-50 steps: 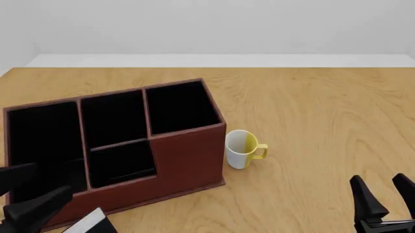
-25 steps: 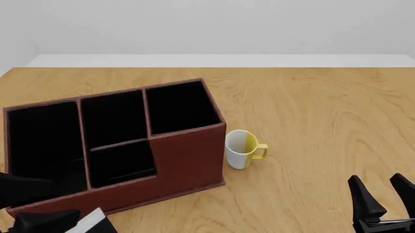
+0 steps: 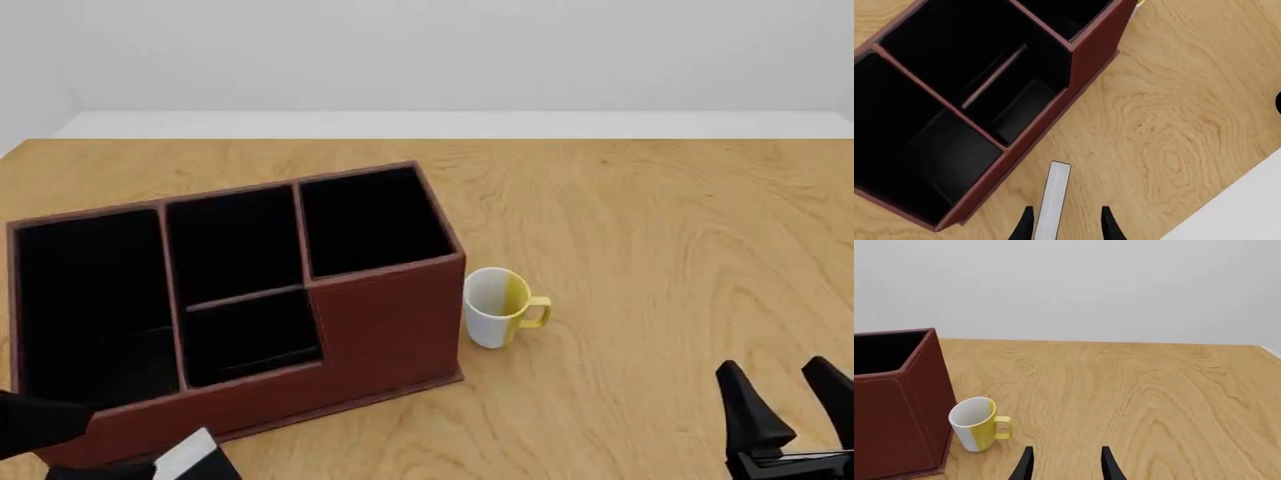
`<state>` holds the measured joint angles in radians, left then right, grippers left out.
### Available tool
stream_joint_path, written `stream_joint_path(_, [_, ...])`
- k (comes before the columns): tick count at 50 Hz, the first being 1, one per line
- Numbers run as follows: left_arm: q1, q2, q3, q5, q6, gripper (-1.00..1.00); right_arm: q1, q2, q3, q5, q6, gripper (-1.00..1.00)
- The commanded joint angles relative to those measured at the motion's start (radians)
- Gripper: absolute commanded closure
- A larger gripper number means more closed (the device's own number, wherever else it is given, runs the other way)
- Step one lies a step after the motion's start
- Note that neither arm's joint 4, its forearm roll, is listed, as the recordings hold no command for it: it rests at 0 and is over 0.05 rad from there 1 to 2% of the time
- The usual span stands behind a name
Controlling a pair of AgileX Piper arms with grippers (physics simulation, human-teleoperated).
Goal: Pick up the book and place it in the front compartment of the caddy.
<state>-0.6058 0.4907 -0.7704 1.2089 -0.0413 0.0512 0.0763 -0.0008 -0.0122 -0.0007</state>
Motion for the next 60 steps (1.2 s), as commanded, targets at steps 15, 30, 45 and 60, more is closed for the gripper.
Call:
stream_joint_path(15, [0.058,-0.033,0.145,0.01,0.051,-1.0,-0.002,0.007,0.0,-0.004,-0.007,-1.0])
stream_joint_path(30, [0.047,-0.026,0.187,0.011,0.086,-1.0,-0.004,0.003,0.0,-0.004,-0.002,-1.0])
stream_joint_path(45, [0.131,0.005,0.21,-0.021,0.15,-1.0,-0.005,0.006,0.0,-0.009,-0.001,-1.0])
stream_joint_path(60, [0.179,0.036,0.228,-0.067,0.194,-1.0,-0.003,-0.002,0.0,0.0,-0.002,-1.0])
